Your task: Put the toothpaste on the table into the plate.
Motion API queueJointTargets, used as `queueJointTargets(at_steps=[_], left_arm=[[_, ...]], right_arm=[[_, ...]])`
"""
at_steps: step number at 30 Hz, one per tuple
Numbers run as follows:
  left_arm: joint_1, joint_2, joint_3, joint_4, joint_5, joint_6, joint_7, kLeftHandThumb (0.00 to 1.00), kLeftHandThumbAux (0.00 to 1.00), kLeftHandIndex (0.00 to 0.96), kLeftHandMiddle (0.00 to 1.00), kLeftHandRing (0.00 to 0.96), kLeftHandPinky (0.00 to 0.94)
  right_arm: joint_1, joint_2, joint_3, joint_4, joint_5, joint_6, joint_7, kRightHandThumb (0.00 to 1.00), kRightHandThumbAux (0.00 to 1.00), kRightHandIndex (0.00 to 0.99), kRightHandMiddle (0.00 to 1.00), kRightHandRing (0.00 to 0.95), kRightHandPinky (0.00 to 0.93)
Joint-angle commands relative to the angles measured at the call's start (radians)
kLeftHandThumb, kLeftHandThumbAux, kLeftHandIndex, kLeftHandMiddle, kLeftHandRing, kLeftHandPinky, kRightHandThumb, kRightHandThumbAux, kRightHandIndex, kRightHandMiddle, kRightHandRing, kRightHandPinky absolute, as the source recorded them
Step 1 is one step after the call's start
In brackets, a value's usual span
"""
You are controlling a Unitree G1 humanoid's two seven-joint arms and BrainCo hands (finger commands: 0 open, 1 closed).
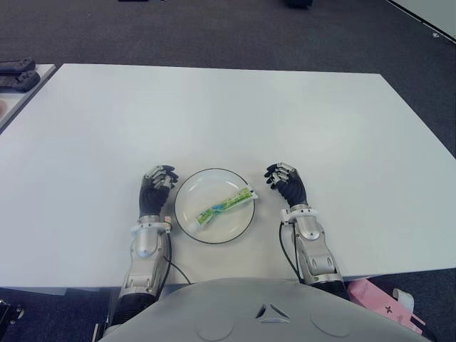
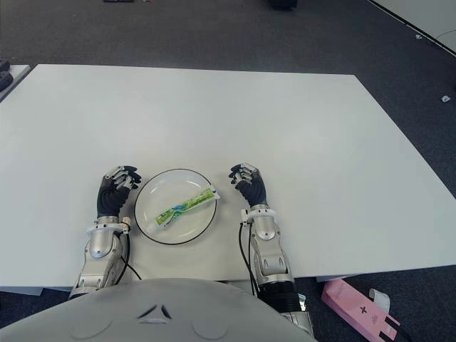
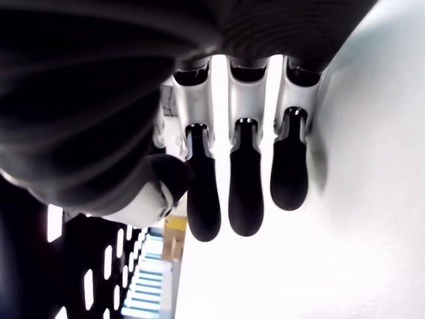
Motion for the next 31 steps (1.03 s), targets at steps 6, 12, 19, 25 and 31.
queueJointTargets(at_steps=[6,12,19,25,31], left_arm=[[0.027,-0.010,-0.002,0.020,0.014,0.041,0.011,0.704,0.722,0.430,0.533,0.535,0.538],[0.030,-0.013,-0.003,0.021,0.016,0.033,0.011,0.704,0.722,0.430,0.533,0.536,0.538],[0.038,-0.015,-0.006,0.015,0.019,0.032,0.014,0.703,0.722,0.430,0.536,0.539,0.540],[0.044,-0.016,-0.007,0.011,0.014,0.031,0.010,0.702,0.721,0.430,0.536,0.540,0.537],[0.050,-0.017,-0.006,0.007,0.012,0.027,0.010,0.703,0.721,0.430,0.539,0.542,0.548]], right_arm=[[0.012,-0.041,0.024,-0.006,-0.034,0.070,0.039,0.707,0.729,0.430,0.608,0.613,0.623],[0.014,-0.057,0.034,-0.028,-0.039,0.102,0.055,0.706,0.729,0.430,0.611,0.616,0.618],[0.022,-0.069,0.040,-0.056,-0.038,0.132,0.072,0.706,0.729,0.430,0.614,0.620,0.621],[0.028,-0.072,0.042,-0.069,-0.034,0.140,0.079,0.706,0.729,0.430,0.616,0.623,0.622],[0.032,-0.069,0.044,-0.073,-0.038,0.134,0.072,0.707,0.729,0.430,0.626,0.630,0.634]])
